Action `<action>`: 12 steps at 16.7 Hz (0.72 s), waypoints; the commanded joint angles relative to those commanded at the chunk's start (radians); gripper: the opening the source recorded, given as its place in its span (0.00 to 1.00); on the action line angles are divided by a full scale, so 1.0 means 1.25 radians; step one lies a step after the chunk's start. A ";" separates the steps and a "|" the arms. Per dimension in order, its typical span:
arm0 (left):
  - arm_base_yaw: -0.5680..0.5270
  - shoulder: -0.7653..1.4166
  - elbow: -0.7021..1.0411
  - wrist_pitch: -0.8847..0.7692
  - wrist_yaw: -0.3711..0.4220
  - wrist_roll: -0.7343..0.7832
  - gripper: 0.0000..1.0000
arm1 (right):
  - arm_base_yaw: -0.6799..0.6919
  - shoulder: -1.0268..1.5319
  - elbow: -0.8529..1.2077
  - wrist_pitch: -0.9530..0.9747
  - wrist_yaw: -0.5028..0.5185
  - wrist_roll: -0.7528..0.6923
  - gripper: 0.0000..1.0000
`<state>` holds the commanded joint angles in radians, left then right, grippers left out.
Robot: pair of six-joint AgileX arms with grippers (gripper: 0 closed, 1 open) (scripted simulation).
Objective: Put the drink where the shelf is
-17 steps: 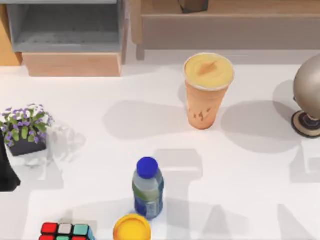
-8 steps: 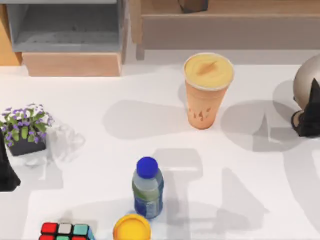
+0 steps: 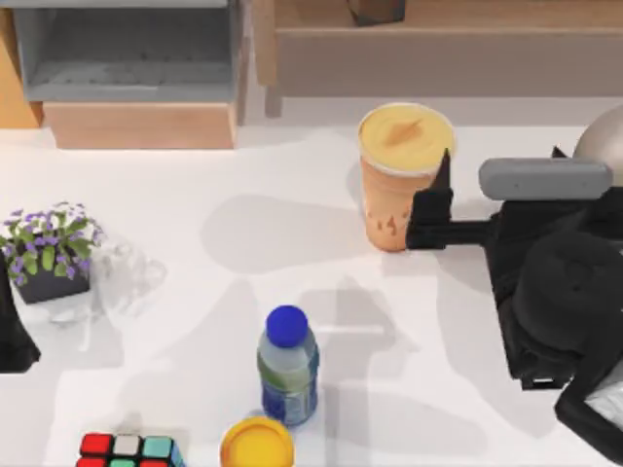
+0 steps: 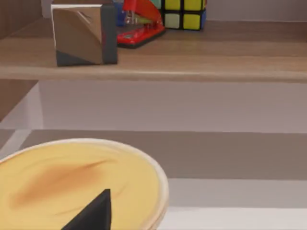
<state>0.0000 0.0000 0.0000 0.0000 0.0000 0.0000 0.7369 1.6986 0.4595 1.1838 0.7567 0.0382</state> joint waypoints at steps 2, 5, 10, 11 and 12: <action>0.000 0.000 0.000 0.000 0.000 0.000 1.00 | 0.054 0.132 0.042 0.098 0.058 -0.004 1.00; 0.000 0.000 0.000 0.000 0.000 0.000 1.00 | 0.117 0.291 0.093 0.218 0.128 -0.012 1.00; 0.000 0.000 0.000 0.000 0.000 0.000 1.00 | 0.167 0.421 0.135 0.316 0.184 -0.023 1.00; 0.000 0.000 0.000 0.000 0.000 0.000 1.00 | 0.167 0.422 0.136 0.317 0.185 -0.023 1.00; 0.000 0.000 0.000 0.000 0.000 0.000 1.00 | 0.167 0.422 0.136 0.317 0.185 -0.023 1.00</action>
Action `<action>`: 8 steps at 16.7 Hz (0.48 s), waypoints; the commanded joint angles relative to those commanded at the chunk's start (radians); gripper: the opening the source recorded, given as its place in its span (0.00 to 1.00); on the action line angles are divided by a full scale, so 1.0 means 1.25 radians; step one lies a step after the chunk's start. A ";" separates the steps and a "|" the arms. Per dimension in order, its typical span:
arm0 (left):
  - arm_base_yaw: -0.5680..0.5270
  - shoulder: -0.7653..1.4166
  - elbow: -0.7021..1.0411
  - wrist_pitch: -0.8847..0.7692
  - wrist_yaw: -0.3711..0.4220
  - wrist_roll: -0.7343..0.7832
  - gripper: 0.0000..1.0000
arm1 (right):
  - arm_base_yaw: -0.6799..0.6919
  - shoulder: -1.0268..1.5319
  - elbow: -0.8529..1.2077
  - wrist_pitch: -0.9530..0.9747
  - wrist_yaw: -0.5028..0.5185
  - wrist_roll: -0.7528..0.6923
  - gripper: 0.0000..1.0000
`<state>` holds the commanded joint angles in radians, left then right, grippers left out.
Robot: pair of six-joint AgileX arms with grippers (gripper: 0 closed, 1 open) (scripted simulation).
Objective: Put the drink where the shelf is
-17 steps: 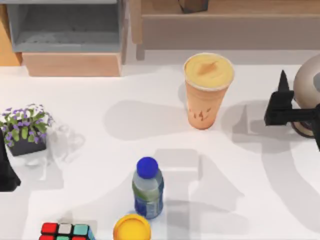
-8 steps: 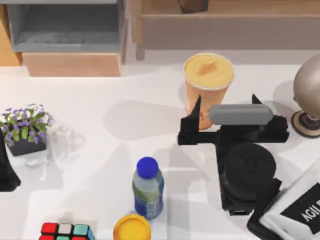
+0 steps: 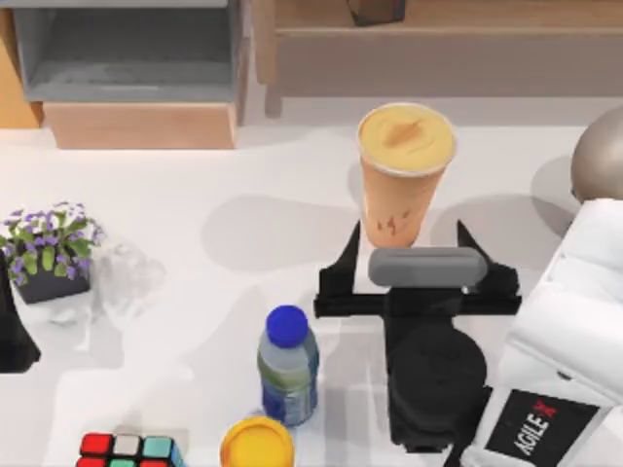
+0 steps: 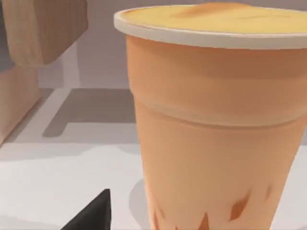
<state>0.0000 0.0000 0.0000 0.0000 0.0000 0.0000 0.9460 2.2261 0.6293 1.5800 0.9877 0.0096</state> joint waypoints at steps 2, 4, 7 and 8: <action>0.000 0.000 0.000 0.000 0.000 0.000 1.00 | 0.000 0.000 0.000 0.000 0.000 0.000 1.00; 0.000 0.000 0.000 0.000 0.000 0.000 1.00 | -0.006 -0.001 0.000 -0.004 -0.004 0.000 1.00; 0.000 0.000 0.000 0.000 0.000 0.000 1.00 | -0.042 0.012 0.047 -0.033 -0.042 -0.002 1.00; 0.000 0.000 0.000 0.000 0.000 0.000 1.00 | -0.061 0.020 0.070 -0.048 -0.061 -0.002 1.00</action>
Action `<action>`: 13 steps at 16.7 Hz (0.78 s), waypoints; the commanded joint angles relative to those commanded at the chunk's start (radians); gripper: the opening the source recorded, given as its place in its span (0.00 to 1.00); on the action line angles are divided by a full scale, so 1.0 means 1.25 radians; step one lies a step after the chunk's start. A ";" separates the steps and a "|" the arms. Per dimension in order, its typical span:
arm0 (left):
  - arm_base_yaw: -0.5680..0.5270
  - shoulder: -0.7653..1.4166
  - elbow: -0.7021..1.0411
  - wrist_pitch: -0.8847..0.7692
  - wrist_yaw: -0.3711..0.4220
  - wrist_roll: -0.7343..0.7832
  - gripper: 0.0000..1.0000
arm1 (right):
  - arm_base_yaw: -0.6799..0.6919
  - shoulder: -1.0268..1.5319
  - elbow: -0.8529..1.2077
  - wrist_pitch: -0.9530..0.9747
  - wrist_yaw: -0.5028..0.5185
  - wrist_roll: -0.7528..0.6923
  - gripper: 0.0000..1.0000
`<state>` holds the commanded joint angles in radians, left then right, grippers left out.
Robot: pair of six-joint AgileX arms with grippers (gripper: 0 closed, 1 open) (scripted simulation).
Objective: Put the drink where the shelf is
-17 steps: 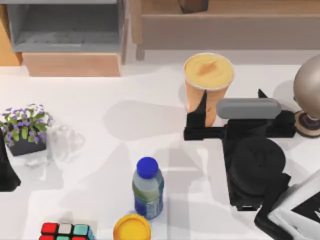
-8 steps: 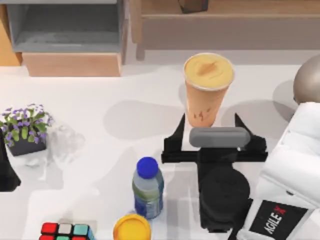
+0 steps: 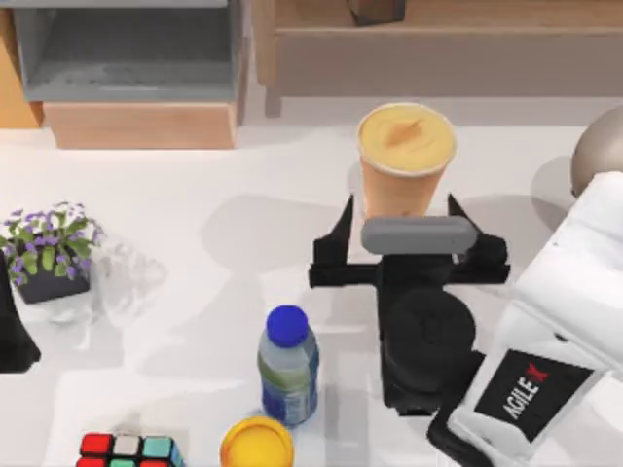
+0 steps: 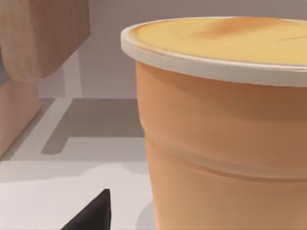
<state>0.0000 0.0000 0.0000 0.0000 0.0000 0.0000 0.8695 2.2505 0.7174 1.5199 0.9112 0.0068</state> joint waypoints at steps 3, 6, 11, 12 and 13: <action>0.000 0.000 0.000 0.000 0.000 0.000 1.00 | -0.059 0.024 0.073 -0.048 -0.059 -0.001 1.00; 0.000 0.000 0.000 0.000 0.000 0.000 1.00 | -0.088 0.035 0.108 -0.071 -0.087 -0.002 1.00; 0.000 0.000 0.000 0.000 0.000 0.000 1.00 | -0.088 0.035 0.108 -0.071 -0.087 -0.002 0.85; 0.000 0.000 0.000 0.000 0.000 0.000 1.00 | -0.088 0.035 0.108 -0.071 -0.087 -0.002 0.77; 0.000 0.000 0.000 0.000 0.000 0.000 1.00 | -0.088 0.035 0.108 -0.071 -0.087 -0.002 0.70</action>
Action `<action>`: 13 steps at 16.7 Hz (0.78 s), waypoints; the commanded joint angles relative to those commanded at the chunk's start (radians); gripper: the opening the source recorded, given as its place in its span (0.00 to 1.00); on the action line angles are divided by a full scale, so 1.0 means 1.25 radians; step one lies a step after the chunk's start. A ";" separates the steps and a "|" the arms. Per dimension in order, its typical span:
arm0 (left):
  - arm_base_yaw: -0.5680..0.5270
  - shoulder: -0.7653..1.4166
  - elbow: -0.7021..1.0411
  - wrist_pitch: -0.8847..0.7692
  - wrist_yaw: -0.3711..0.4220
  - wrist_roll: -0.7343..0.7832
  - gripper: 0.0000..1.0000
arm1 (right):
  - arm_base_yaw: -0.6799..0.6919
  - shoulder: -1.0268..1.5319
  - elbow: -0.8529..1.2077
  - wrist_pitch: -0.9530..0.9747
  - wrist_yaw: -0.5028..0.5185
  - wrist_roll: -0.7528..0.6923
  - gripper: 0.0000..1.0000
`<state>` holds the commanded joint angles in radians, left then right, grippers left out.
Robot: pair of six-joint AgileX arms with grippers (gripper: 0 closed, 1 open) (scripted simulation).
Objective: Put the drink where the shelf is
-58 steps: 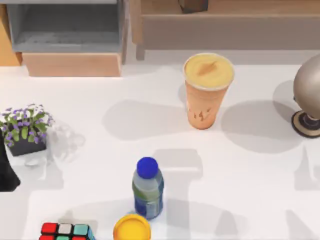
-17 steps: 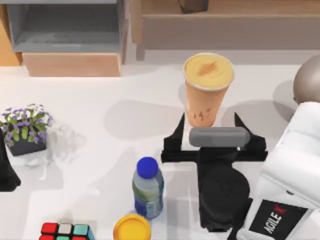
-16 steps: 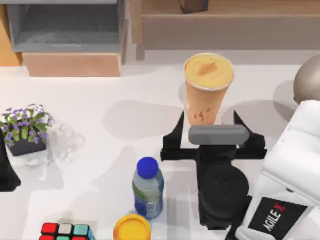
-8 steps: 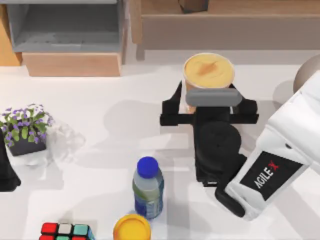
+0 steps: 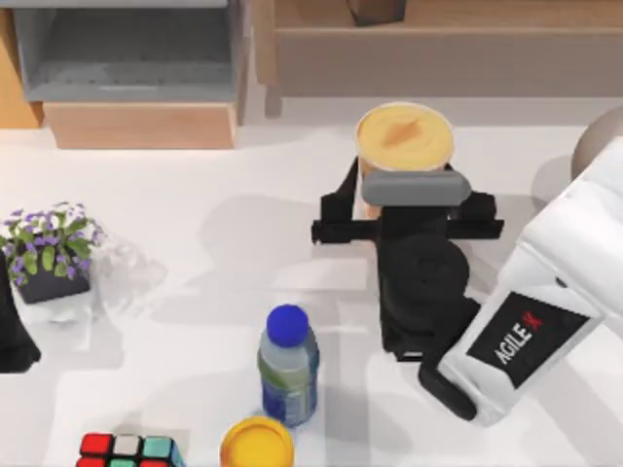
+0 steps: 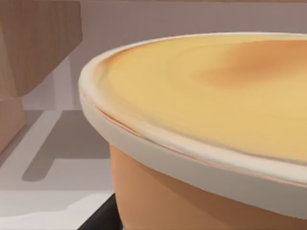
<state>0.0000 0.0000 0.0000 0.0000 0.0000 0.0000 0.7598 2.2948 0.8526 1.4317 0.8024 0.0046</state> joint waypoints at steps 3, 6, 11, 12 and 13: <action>0.000 0.000 0.000 0.000 0.000 0.000 1.00 | 0.000 0.000 0.000 0.000 0.000 0.000 0.47; 0.000 0.000 0.000 0.000 0.000 0.000 1.00 | 0.000 0.000 0.000 0.000 0.000 0.000 0.25; 0.000 0.000 0.000 0.000 0.000 0.000 1.00 | 0.000 0.000 0.000 0.000 0.000 0.000 0.00; 0.000 0.000 0.000 0.000 0.000 0.000 1.00 | 0.000 0.000 0.000 0.000 0.000 0.000 0.00; 0.000 0.000 0.000 0.000 0.000 0.000 1.00 | 0.000 0.000 0.000 0.000 0.000 0.000 0.00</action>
<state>0.0000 0.0000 0.0000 0.0000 0.0000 0.0000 0.7598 2.2948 0.8526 1.4317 0.8024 0.0046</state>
